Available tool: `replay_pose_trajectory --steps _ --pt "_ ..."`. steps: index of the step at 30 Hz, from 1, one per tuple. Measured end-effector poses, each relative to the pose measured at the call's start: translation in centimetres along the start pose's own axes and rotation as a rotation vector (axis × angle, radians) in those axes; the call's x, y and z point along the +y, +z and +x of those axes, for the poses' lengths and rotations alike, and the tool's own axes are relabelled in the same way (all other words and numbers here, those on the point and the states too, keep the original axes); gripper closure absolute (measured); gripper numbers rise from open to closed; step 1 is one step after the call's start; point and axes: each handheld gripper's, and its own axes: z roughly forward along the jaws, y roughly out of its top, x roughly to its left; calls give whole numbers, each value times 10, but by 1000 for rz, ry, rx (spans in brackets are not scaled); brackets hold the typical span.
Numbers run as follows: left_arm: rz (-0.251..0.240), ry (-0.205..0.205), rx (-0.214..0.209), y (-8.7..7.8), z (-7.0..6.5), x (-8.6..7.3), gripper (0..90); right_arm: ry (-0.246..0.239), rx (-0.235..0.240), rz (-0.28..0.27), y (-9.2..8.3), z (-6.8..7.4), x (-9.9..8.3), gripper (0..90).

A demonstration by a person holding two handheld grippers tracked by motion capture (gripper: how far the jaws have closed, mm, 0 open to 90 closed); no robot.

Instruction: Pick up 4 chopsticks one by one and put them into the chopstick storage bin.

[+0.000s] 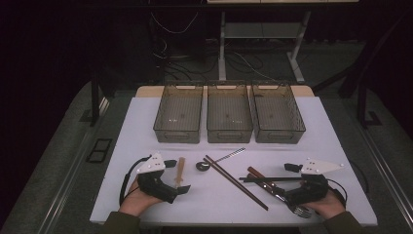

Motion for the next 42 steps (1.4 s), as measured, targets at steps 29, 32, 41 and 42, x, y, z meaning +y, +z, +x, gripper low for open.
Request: replay_pose_trajectory --steps 29,32,41,42 --pt "-11 -8 -11 0 0 2 0 6 140 58 7 6 14 468" --pt "-8 -7 -11 0 0 2 0 2 139 76 10 6 15 595" --pt "-3 -3 -7 1 0 1 0 -35 165 108 19 13 20 814" --pt "-4 -3 -8 1 0 1 0 -41 171 123 23 13 21 857"
